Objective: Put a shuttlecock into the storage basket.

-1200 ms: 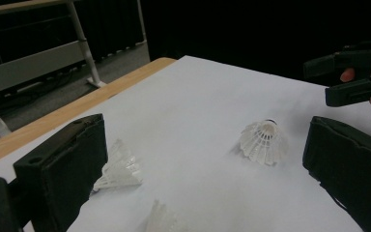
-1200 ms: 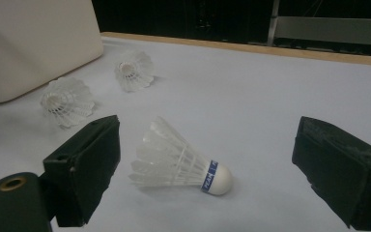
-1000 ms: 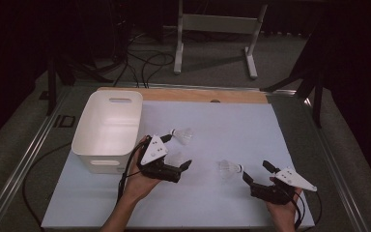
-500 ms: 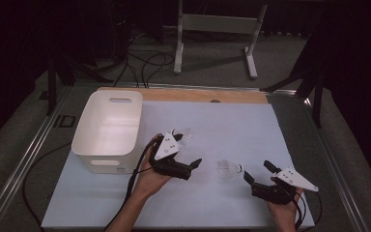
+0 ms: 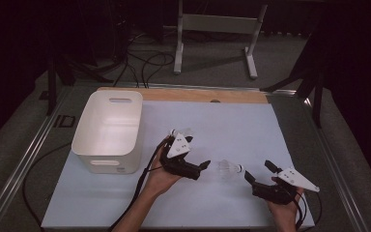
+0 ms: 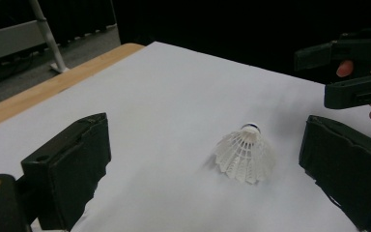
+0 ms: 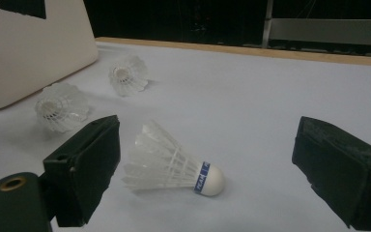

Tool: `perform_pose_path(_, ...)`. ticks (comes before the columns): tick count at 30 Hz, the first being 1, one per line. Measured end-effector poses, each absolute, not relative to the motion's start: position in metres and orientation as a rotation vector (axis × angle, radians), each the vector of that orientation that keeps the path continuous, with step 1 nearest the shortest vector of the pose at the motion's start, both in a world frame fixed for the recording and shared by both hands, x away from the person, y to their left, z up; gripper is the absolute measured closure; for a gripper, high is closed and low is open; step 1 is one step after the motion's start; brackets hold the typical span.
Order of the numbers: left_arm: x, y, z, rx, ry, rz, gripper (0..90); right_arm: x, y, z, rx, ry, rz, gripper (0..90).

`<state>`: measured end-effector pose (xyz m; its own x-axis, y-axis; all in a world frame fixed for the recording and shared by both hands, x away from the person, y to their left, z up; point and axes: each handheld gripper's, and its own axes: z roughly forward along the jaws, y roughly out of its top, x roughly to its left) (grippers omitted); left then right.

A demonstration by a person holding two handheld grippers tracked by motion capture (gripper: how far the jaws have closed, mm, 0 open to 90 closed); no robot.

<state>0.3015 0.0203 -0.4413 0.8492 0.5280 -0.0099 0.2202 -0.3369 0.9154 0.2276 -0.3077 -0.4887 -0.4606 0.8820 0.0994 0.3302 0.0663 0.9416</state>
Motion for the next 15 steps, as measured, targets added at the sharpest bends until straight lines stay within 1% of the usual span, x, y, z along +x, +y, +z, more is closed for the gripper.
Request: perform_pose_path(15,0.306,-0.004,-0.456,1.955,0.549,0.267,5.9,0.228,-0.310,-0.489,1.216,1.816,1.398,10.0)
